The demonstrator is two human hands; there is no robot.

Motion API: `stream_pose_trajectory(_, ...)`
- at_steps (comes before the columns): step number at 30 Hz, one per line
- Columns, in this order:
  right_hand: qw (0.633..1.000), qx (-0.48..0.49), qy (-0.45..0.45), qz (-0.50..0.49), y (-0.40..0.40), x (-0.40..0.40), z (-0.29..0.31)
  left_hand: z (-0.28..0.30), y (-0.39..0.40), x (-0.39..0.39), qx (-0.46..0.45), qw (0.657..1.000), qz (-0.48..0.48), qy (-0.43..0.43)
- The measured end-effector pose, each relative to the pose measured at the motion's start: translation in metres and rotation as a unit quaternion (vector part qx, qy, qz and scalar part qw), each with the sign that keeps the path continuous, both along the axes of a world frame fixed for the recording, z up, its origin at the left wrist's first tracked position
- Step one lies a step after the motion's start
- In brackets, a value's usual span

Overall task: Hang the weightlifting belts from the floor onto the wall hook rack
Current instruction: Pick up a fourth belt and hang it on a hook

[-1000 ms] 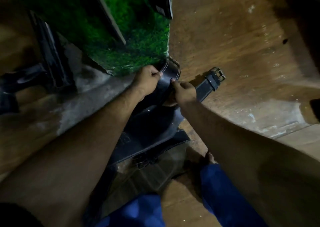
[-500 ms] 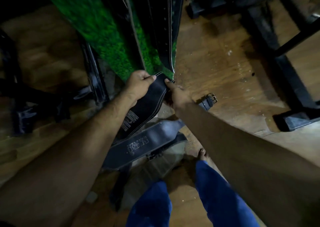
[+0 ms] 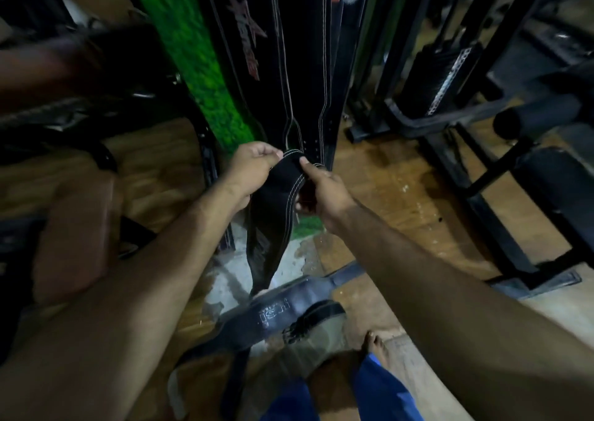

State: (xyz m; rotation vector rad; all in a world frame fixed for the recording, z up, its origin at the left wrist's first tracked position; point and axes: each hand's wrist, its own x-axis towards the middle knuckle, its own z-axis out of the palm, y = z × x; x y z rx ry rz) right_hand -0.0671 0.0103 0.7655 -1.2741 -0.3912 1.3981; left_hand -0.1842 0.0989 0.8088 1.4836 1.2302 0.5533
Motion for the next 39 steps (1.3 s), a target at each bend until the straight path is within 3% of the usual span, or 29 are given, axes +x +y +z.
stream_pose_trajectory(6, 0.994, 0.079, -0.06, -0.053, 0.009, -0.002, 0.118, 0.118, -0.003, -0.007, 0.041, 0.996, 0.022, -0.07)
stream_pose_trajectory(11, 0.974, 0.173, -0.144, 0.024, 0.012, 0.001, 0.214, 0.199, -0.001, -0.014, -0.004, 0.987, 0.068, -0.145)
stream_pose_trajectory(15, 0.924, 0.278, -0.249, 0.086, 0.014, -0.007, 0.27, 0.26, -0.003, -0.018, -0.058, 0.98, 0.049, -0.186)
stream_pose_trajectory(19, 0.893, 0.318, -0.307, 0.081, 0.017, -0.006, 0.314, 0.312, -0.008, -0.02, 0.079, 0.96, 0.065, -0.261)
stream_pose_trajectory(24, 0.882, 0.37, -0.288, -0.037, 0.03, -0.005, 0.377, 0.352, -0.022, -0.028, 0.19, 0.938, 0.029, -0.29)
stream_pose_trajectory(28, 0.905, 0.387, -0.178, 0.001, 0.038, -0.011, 0.418, 0.373, -0.024, -0.038, 0.198, 0.938, 0.014, -0.285)
stream_pose_trajectory(32, 0.879, 0.426, -0.206, 0.051, 0.044, -0.011, 0.436, 0.394, -0.018, -0.041, 0.24, 0.914, 0.061, -0.32)
stream_pose_trajectory(39, 0.923, 0.316, -0.216, 0.03, 0.046, -0.004, 0.463, 0.397, -0.025, -0.031, 0.323, 0.898, 0.056, -0.292)
